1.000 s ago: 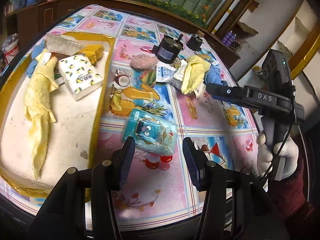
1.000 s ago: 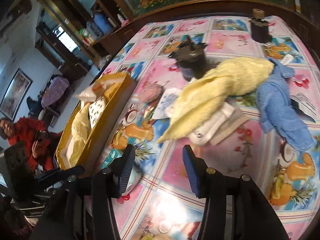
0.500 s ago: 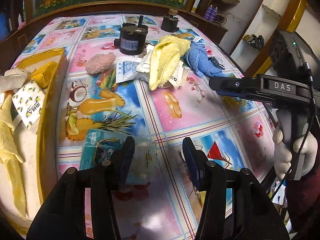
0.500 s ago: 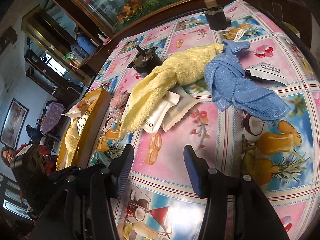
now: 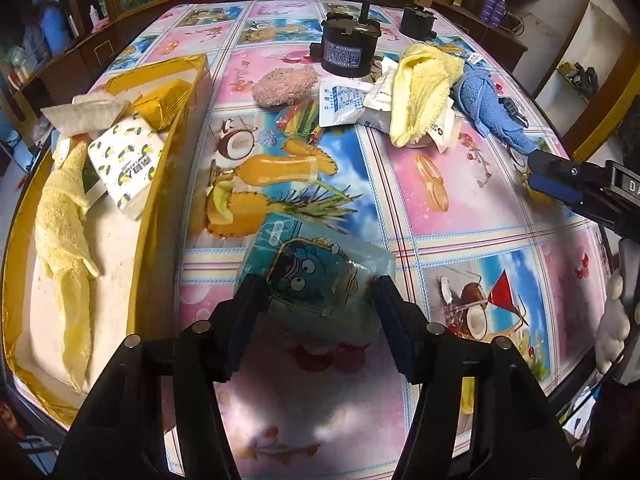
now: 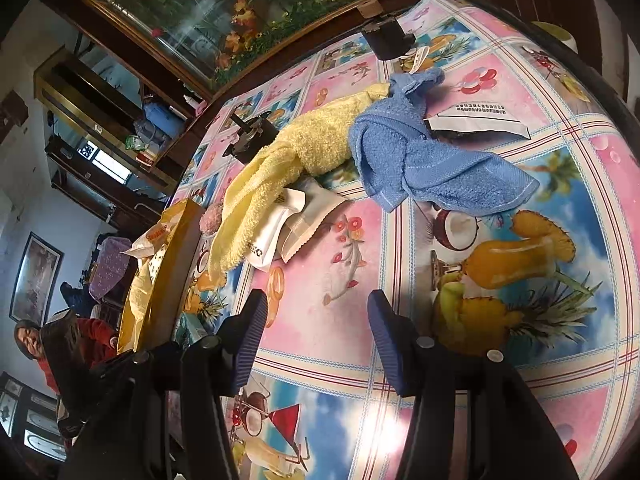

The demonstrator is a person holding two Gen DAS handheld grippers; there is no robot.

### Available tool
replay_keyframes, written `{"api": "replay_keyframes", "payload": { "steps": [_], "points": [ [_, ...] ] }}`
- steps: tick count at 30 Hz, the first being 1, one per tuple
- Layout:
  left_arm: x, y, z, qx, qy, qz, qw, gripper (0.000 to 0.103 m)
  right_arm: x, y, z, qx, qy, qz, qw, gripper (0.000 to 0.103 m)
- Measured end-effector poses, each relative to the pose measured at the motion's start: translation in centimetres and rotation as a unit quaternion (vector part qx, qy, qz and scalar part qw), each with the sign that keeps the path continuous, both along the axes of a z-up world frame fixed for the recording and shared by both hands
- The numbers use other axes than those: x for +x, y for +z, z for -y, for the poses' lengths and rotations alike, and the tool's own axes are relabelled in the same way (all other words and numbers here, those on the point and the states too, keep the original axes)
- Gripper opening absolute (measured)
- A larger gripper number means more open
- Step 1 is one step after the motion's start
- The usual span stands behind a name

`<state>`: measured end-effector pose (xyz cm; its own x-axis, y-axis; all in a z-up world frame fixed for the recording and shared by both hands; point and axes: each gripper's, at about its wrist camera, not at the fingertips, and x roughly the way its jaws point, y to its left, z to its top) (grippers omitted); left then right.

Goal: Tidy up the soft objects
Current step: 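Grasp the blue cartoon wet-wipe pack with the left gripper and lift it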

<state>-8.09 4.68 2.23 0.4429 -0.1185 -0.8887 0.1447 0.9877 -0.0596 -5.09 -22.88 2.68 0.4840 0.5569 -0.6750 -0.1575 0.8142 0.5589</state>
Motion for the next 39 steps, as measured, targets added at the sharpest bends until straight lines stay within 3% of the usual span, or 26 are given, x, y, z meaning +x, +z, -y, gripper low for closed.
{"api": "replay_keyframes", "payload": {
  "steps": [2, 6, 10, 13, 16, 24, 30, 33, 36, 39],
  "points": [
    [0.6, 0.0, 1.1, -0.010, -0.029, 0.015, 0.9994, 0.060, -0.2, 0.1, 0.4, 0.001, -0.004, 0.004, 1.000, 0.052],
    [0.9, 0.4, 2.6, -0.069, -0.102, 0.033, 0.9918, 0.059, -0.4, 0.3, 2.1, 0.009, -0.024, 0.009, 1.000, 0.052],
    [-0.2, 3.1, 1.2, -0.116, -0.108, 0.065, 0.9853, 0.060, -0.9, 0.4, 4.1, 0.009, -0.047, 0.009, 0.999, 0.053],
    [-0.8, 4.4, -0.9, -0.112, -0.076, 0.075, 0.9880, 0.061, -1.1, 0.3, 5.1, 0.008, -0.057, 0.010, 0.998, 0.053],
    [-1.0, 3.7, -2.2, -0.092, -0.041, 0.053, 0.9935, 0.061, -1.1, 0.0, 5.5, 0.013, -0.061, 0.012, 0.998, 0.054],
    [1.1, -0.1, 1.3, -0.072, -0.012, -0.010, 0.9972, 0.061, -1.0, -0.2, 6.2, 0.026, -0.073, 0.014, 0.997, 0.054],
    [3.0, -0.1, 3.3, -0.037, 0.005, 0.012, 0.9992, 0.062, 0.0, 1.9, 9.7, 0.008, -0.126, 0.042, 0.991, 0.054],
    [3.4, -0.4, 3.4, -0.027, 0.010, 0.016, 0.9994, 0.067, 1.9, 2.2, 10.3, -0.022, -0.136, 0.037, 0.990, 0.058],
    [3.8, -1.0, 2.7, -0.044, 0.018, 0.007, 0.9988, 0.073, 3.4, 2.4, 9.2, -0.052, -0.118, 0.038, 0.991, 0.058],
    [4.1, -1.0, 2.3, -0.049, 0.018, 0.023, 0.9984, 0.074, 3.8, 2.8, 6.9, -0.066, -0.074, 0.047, 0.994, 0.058]
  ]
}}
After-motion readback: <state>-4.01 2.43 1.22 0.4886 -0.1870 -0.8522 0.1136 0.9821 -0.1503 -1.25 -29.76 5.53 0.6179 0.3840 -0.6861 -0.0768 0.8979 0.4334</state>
